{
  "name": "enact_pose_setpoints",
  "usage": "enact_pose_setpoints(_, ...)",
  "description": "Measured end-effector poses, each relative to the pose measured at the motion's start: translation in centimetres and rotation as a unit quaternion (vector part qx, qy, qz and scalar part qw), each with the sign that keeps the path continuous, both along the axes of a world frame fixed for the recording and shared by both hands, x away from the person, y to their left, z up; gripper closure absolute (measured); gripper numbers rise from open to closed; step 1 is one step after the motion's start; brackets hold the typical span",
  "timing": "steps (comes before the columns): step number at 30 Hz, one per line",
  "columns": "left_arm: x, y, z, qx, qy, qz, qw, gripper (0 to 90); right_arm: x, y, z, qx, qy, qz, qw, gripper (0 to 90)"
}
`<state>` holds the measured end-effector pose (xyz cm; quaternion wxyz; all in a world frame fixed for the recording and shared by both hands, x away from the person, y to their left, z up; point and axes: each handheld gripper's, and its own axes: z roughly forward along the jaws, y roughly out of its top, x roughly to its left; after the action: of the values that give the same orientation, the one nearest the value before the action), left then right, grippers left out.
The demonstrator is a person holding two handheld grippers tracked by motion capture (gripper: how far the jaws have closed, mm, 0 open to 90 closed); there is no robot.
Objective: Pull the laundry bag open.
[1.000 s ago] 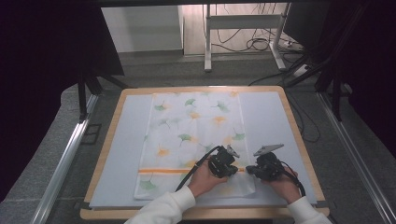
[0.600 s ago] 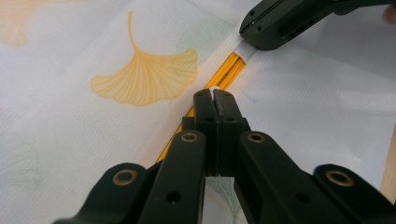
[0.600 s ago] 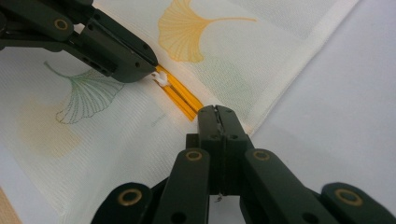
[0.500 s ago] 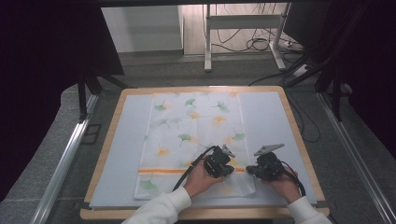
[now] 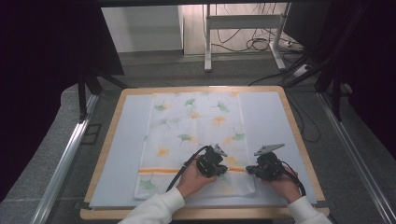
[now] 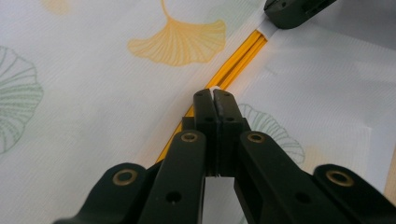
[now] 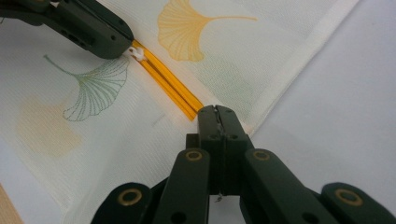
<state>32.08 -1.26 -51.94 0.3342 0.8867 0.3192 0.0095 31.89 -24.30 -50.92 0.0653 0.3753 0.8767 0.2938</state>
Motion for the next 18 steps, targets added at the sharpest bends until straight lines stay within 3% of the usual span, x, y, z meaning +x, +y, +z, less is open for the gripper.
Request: enact_pose_setpoints(18,-0.2,2.3,-0.1,0.001,0.002,0.012,0.9999,90.0,0.0,0.0,0.0,0.001,0.0,-0.001,1.0,89.7)
